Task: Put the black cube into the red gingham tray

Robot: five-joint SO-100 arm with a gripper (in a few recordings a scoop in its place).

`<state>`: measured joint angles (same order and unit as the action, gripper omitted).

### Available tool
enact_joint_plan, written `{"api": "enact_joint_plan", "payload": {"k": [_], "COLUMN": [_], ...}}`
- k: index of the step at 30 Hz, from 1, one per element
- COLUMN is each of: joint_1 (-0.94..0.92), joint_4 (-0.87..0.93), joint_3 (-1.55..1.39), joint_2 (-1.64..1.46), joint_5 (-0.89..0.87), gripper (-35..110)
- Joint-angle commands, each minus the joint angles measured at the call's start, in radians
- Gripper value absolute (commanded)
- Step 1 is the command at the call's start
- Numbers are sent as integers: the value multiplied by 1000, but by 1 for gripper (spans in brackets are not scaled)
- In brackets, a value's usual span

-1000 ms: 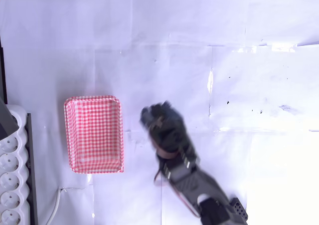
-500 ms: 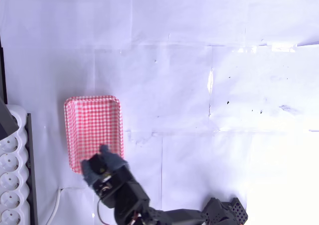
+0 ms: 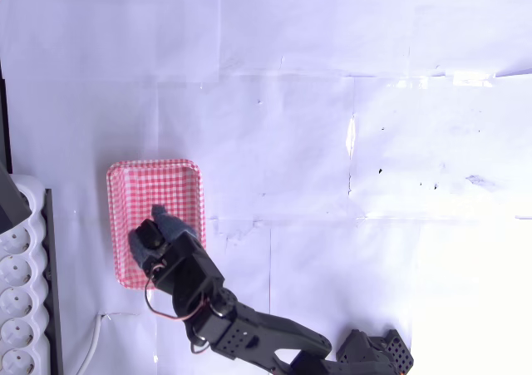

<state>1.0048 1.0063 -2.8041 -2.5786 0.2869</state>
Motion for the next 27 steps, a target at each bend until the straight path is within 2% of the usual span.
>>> {"api": "enact_joint_plan", "payload": {"k": [1,5,17,23,27], "joint_1": [2,-2,-9,-26,-69], "joint_4": [-9,18,38,44,-15], "joint_3": [-23,-23,-2,20,199], "joint_2": [26,31,121,364,667], "joint_5": [8,-18,-17,23,41], "gripper": [14,25,38,40,40]}}
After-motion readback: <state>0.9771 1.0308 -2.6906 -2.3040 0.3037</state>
